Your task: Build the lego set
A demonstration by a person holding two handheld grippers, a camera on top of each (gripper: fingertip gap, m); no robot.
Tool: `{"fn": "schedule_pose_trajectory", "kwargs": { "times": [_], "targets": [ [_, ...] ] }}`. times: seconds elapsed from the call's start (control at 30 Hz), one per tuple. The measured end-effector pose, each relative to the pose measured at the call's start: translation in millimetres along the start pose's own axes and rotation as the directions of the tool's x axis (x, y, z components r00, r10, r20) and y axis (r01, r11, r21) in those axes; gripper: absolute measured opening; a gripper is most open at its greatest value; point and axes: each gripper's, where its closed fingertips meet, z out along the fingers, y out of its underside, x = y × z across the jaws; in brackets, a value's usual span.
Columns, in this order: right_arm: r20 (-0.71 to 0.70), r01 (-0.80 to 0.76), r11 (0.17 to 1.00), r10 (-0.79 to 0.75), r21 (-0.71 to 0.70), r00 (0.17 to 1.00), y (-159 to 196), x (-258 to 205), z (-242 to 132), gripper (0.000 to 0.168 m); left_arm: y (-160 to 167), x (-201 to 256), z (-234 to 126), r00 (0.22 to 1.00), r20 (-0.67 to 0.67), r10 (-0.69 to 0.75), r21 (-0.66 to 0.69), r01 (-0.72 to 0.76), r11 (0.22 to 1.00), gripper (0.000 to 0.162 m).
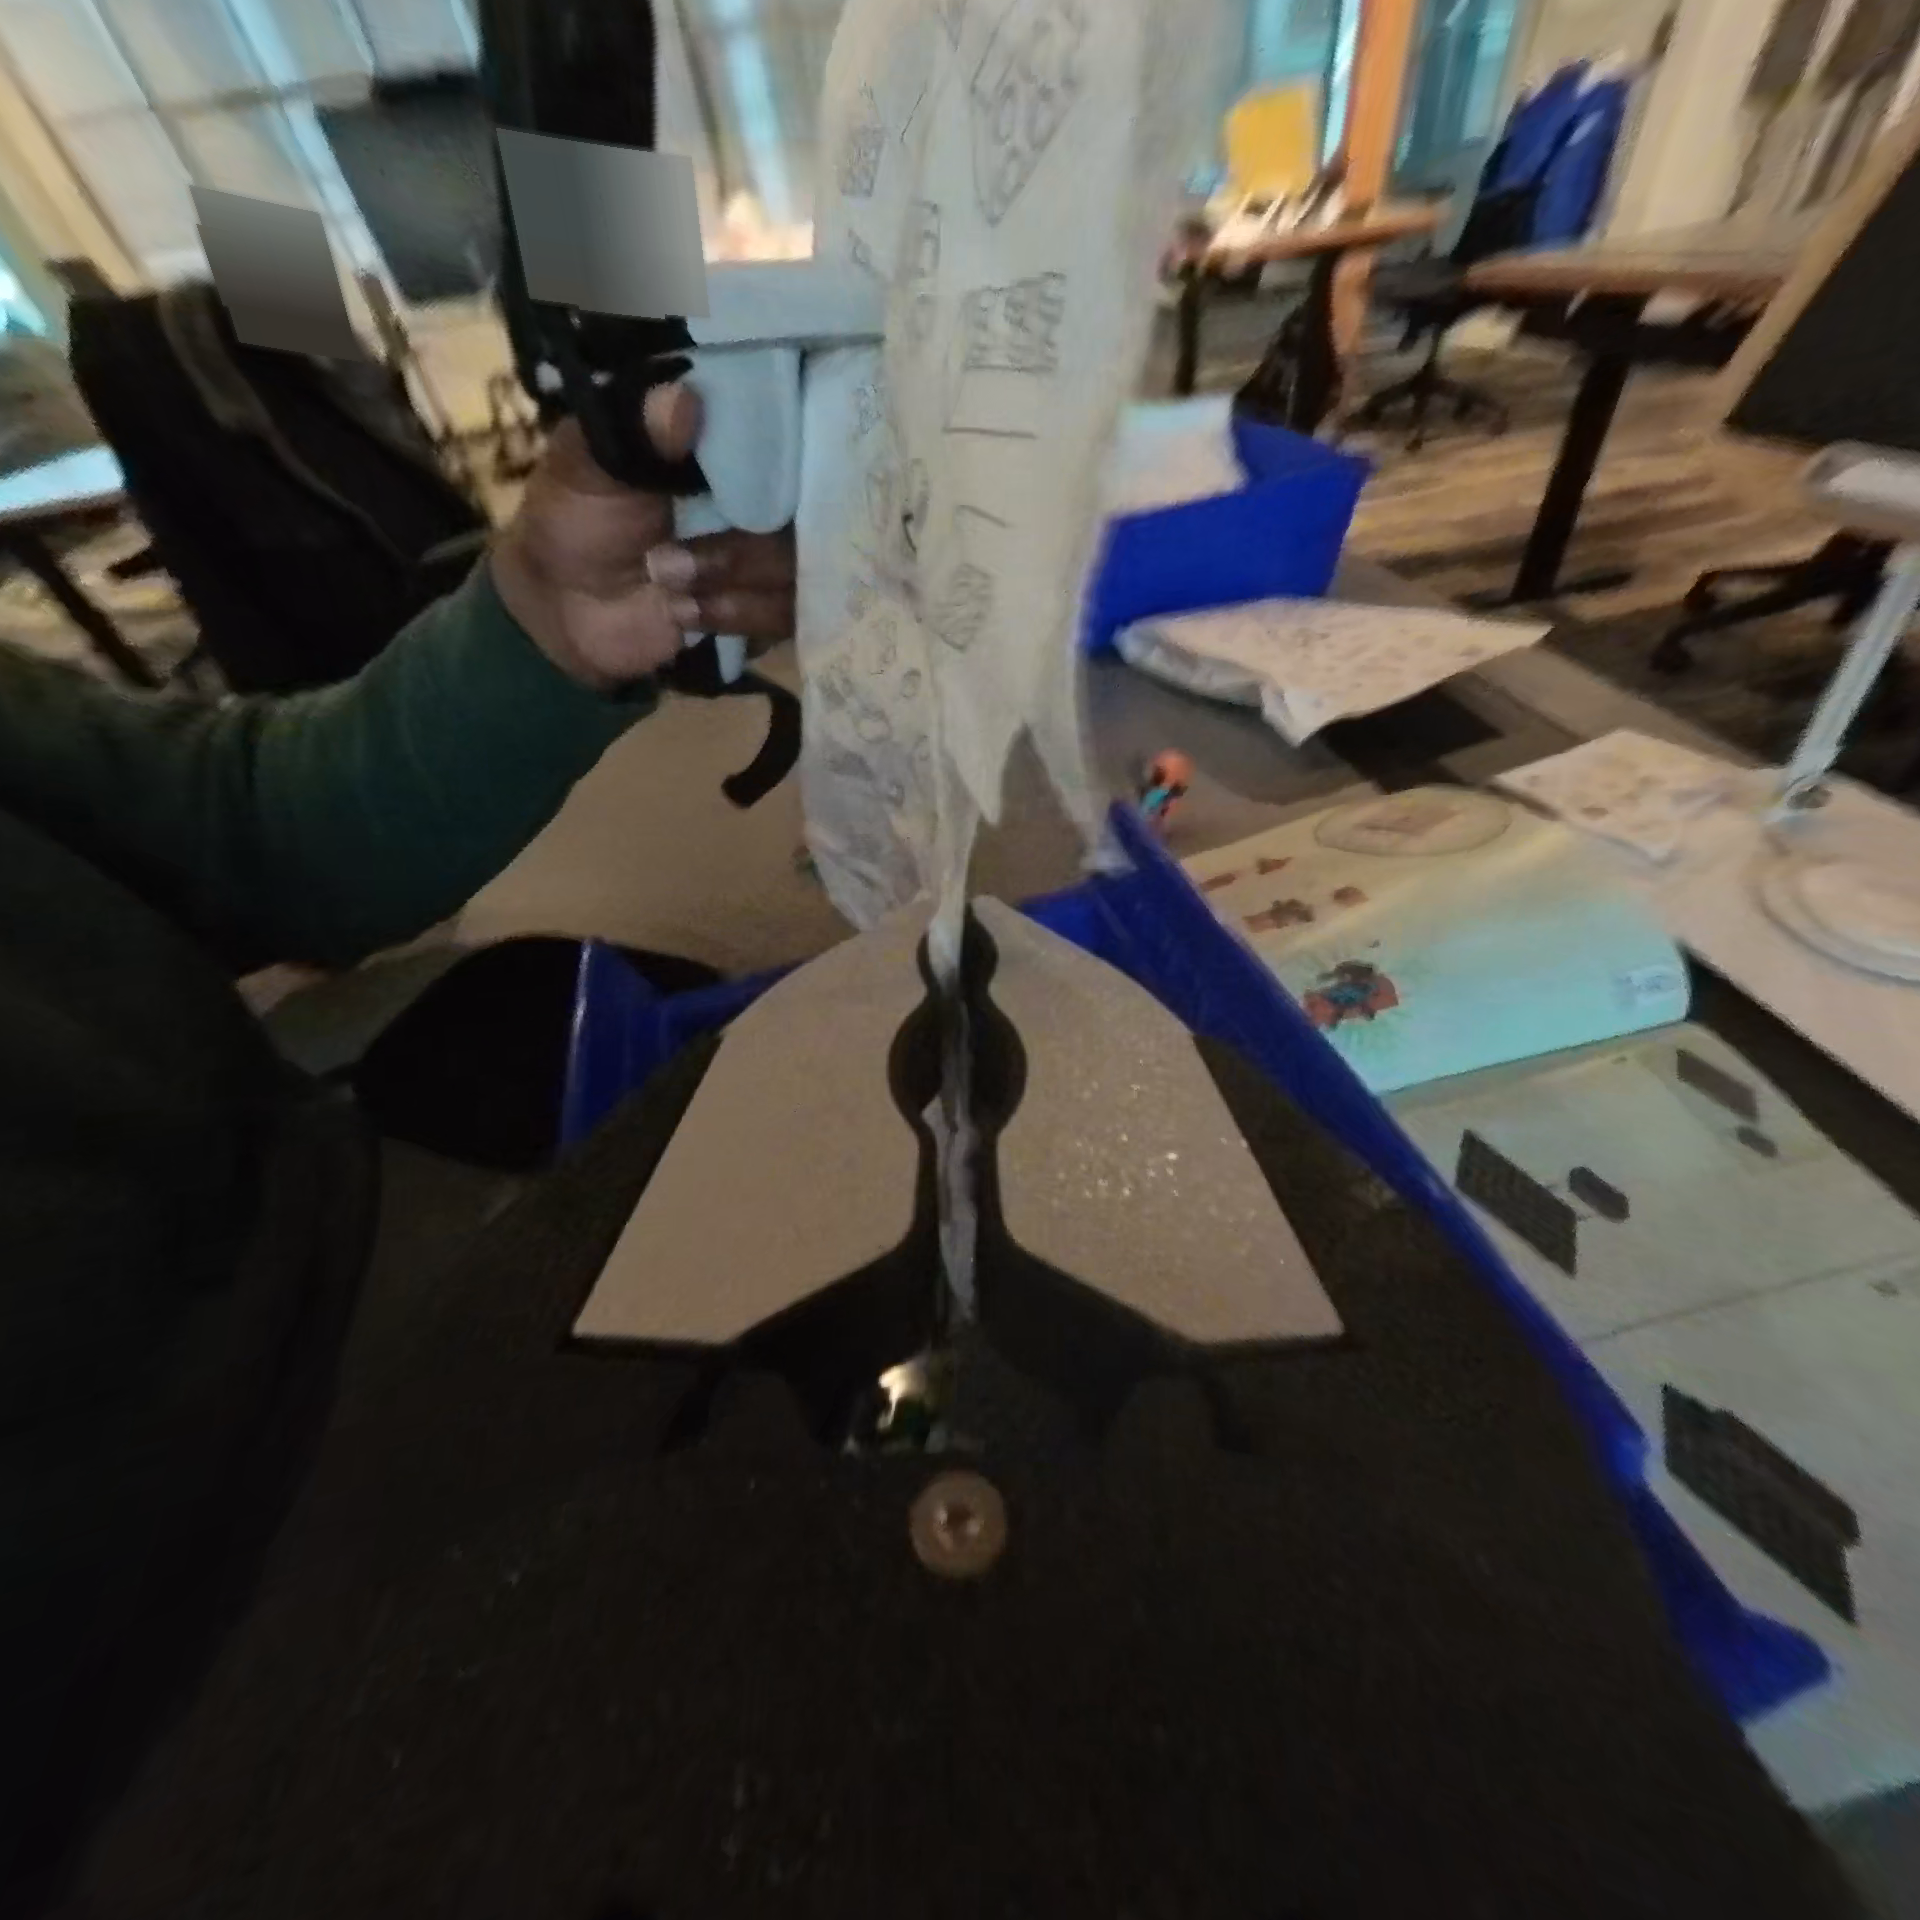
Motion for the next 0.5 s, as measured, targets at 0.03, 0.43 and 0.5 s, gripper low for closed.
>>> {"fn": "schedule_pose_trajectory", "kwargs": {
  "times": [0.03,0.43,0.5],
  "targets": [
    [0.014,0.003,0.999,-0.003,-0.051,1.000,3.8,-0.5,-4.6,0.000,13.8,0.1,-6.2,0.999,-0.008,-0.040,-0.016,0.039,0.999,0.001],
    [0.142,0.021,0.888,0.050,-0.459,0.989,2.6,0.9,-53.5,0.000,89.4,4.0,-51.0,0.986,-0.163,0.047,-0.241,-0.086,0.967,0.050],
    [0.154,0.012,0.857,0.079,-0.515,0.985,4.0,2.0,-59.3,0.000,80.3,-5.1,-57.8,0.981,-0.169,0.096,-0.257,-0.138,0.957,0.059]
  ]
}}
